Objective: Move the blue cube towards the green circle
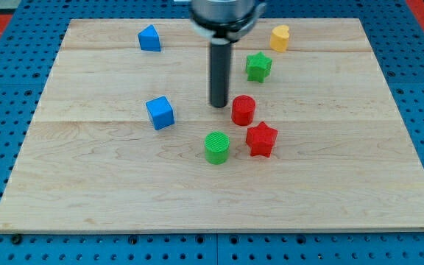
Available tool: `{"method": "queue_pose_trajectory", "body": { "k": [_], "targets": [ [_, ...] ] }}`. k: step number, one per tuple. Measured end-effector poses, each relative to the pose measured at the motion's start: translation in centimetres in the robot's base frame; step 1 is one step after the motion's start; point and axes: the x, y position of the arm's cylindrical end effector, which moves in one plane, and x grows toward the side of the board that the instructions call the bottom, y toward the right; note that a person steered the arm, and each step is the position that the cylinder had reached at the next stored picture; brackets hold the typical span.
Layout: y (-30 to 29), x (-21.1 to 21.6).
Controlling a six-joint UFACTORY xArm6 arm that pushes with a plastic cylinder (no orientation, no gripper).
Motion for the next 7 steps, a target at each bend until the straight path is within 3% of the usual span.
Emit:
{"method": "queue_pose_trajectory", "body": {
  "k": [1,3,7],
  "targets": [
    [0.4,2.0],
    [7.7,2.0],
    [-12.8,0.1]
  ]
}}
